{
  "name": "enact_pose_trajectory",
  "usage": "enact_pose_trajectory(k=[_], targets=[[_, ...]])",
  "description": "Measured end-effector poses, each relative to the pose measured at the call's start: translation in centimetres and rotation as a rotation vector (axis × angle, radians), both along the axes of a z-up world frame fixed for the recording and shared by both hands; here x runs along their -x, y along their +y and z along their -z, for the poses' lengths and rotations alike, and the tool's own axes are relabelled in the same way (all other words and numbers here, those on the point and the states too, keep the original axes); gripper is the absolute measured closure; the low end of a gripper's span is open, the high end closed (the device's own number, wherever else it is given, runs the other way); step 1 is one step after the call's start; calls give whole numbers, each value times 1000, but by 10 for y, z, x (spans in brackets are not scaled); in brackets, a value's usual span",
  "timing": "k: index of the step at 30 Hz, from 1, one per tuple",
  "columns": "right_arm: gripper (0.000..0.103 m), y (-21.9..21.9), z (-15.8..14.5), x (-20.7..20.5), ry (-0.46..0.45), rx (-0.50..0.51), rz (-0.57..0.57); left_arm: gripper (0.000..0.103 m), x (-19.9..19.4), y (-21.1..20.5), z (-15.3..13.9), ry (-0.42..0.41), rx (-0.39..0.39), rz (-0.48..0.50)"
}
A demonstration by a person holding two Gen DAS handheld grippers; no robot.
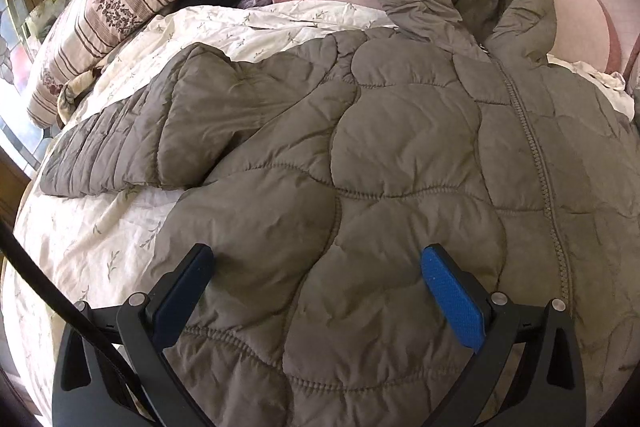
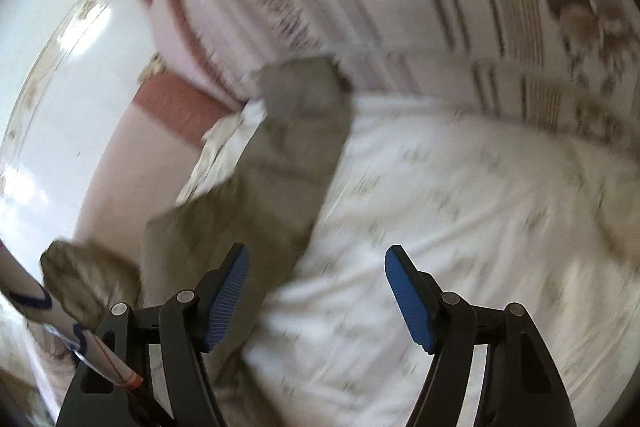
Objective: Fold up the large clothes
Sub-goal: 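Reach the right tool to the nearest sleeve cuff and close on it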
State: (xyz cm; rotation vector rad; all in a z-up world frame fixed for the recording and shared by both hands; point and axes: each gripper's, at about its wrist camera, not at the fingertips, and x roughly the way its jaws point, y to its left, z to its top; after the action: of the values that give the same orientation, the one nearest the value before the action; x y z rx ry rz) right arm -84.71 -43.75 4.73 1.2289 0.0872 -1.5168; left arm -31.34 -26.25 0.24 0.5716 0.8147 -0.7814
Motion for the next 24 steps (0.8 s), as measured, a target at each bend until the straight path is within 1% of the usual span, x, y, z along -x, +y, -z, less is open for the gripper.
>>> enact_pose_trajectory(k=[2,4,7,9,11,12,17,20,24], targets=[[29,-14,-2,8,32,-6,10,0,1,-1,1,-12,-2,0],[31,-28,-5,11,50,-5,-10,0,2,-3,2,-24,-4,1],[35,-52,-10,5,97,-9,-49,0,3,-4,3,-35,-6,3],[35,-63,-13,2,120,-2,-66,0,3,-5,3,-39,-6,3],[39,-78,-15,0,147,-3,-81,0,3,-5,4,-44,-7,4],[39,-84,-15,-1,161,-9,-85,0,4,-6,4,-47,-7,4],[39,-120,-3,-1,251,-54,-93,0,4,-7,5,-52,-3,5],[39,-135,3,3,293,-62,-80,0,4,-7,5,-55,-3,5],[39,-152,13,11,303,-87,-66,0,5,-8,5,-63,-5,5]])
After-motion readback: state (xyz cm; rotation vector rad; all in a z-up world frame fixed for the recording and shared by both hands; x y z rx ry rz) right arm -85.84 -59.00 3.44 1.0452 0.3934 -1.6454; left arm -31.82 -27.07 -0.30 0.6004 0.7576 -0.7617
